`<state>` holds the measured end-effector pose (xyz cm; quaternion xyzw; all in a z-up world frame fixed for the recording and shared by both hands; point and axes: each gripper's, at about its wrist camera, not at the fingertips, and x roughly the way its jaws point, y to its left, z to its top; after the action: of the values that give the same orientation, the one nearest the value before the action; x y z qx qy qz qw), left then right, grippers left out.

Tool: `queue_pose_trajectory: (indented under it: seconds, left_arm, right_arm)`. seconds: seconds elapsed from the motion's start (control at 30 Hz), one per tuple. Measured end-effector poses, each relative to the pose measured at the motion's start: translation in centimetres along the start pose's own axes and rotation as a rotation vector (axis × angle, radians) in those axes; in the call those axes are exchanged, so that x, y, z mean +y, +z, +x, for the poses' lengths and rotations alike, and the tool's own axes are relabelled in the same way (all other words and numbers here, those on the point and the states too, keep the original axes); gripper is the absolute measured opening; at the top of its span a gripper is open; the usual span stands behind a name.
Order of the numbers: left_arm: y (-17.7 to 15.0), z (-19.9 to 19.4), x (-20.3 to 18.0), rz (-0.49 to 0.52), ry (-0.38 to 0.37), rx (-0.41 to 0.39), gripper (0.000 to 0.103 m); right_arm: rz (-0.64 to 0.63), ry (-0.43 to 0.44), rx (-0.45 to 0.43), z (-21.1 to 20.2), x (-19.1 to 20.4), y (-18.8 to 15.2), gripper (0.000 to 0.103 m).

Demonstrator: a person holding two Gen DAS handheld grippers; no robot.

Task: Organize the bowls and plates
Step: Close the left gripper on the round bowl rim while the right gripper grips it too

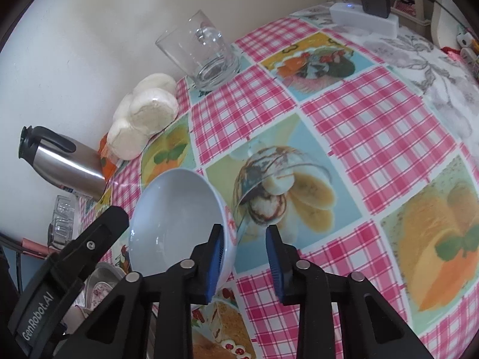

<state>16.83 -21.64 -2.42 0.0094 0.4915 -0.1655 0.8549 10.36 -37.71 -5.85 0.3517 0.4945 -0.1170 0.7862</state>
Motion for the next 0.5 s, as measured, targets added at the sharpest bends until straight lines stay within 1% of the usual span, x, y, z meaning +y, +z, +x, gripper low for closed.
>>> queue_pose_trajectory:
  seconds: [0.07, 0.13, 0.2, 0.27, 0.33, 0.5]
  left_arm:
    - [-0.1, 0.1, 0.0, 0.002, 0.002, 0.003, 0.077]
    - [-0.1, 0.2, 0.0, 0.007, 0.003, 0.006, 0.077]
    - [-0.2, 0.4, 0.0, 0.011, 0.009, 0.012, 0.077]
    - [-0.3, 0.6, 0.0, 0.015, 0.011, 0.017, 0.075]
    - [-0.4, 0.7, 0.0, 0.019, 0.009, 0.025, 0.068]
    - [-0.8, 1.3, -0.6, 0.048, 0.009, 0.05, 0.063]
  right_arm:
    - [-0.013, -0.004, 0.003, 0.2, 0.3, -0.1, 0.026]
    - [-0.015, 0.004, 0.004, 0.3, 0.4, -0.2, 0.02]
    - [-0.01, 0.023, 0.001, 0.2, 0.4, -0.2, 0.016]
    - [-0.015, 0.017, -0.012, 0.0, 0.2, -0.1, 0.014]
    - [-0.016, 0.004, -0.022, -0.2, 0.0, 0.0, 0.012]
    - [0.0, 0.007, -0.025, -0.5, -0.9, 0.4, 0.012]
